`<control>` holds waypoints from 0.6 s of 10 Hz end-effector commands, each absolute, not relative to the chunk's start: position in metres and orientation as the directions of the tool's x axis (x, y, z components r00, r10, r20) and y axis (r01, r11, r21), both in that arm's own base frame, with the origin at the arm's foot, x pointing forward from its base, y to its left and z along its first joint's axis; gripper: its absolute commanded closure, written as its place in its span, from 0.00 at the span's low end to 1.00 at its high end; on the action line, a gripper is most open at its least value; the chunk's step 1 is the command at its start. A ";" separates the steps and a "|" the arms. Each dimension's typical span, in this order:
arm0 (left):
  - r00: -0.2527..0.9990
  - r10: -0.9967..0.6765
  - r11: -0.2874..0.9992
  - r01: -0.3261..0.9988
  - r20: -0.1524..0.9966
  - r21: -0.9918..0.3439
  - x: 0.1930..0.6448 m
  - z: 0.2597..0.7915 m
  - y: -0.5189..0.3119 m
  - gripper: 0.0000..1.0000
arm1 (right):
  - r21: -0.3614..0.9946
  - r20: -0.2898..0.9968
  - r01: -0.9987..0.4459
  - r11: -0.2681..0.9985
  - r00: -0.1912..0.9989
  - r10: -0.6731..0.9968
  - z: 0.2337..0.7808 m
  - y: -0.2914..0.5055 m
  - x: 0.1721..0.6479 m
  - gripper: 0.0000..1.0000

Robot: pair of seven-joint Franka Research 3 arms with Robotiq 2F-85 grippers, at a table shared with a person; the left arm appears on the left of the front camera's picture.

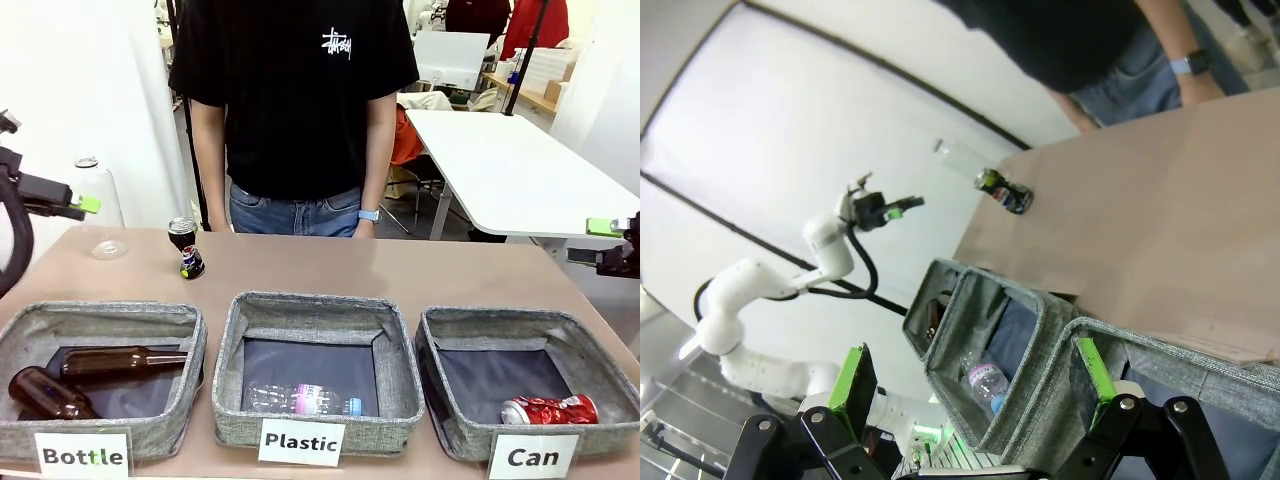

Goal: Sort the can waste into the basket.
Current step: Pick up the can waste from the table and place it in the right Fabric basket.

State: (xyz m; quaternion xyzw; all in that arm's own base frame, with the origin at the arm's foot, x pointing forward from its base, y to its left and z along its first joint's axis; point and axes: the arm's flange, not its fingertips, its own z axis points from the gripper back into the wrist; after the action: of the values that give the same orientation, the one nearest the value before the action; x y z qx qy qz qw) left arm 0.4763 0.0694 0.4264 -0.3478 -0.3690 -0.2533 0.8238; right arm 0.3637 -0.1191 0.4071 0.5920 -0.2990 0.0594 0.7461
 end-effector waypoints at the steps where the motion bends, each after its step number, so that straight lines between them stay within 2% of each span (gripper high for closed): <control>1: 0.299 -0.146 0.611 0.777 0.943 -0.152 0.484 0.404 0.073 0.00 | 0.840 0.530 -0.458 0.290 0.809 -0.256 0.409 -0.121 0.364 0.00; 3: 0.162 -0.131 0.529 0.846 0.978 -0.069 0.474 0.408 0.076 0.00 | 0.840 0.530 -0.458 0.290 0.809 -0.256 0.409 -0.121 0.364 0.00; 4: 0.350 -0.178 0.625 0.762 0.920 -0.169 0.485 0.419 0.074 0.00 | 0.840 0.530 -0.458 0.290 0.809 -0.256 0.409 -0.121 0.364 0.00; 5: 0.350 -0.178 0.625 0.762 0.920 -0.169 0.485 0.419 0.074 0.00 | 0.840 0.530 -0.458 0.290 0.809 -0.256 0.409 -0.121 0.364 0.00; 6: 0.233 -0.167 0.599 0.796 0.958 -0.089 0.482 0.419 0.075 0.00 | 0.840 0.530 -0.458 0.290 0.809 -0.256 0.409 -0.121 0.364 0.00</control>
State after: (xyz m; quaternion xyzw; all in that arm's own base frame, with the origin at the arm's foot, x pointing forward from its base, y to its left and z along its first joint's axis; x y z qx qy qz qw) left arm 0.4829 0.0752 0.4171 -0.3011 -0.5101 -0.3237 0.7378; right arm 0.3637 -0.1192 0.4071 0.5920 -0.2990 0.0594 0.7460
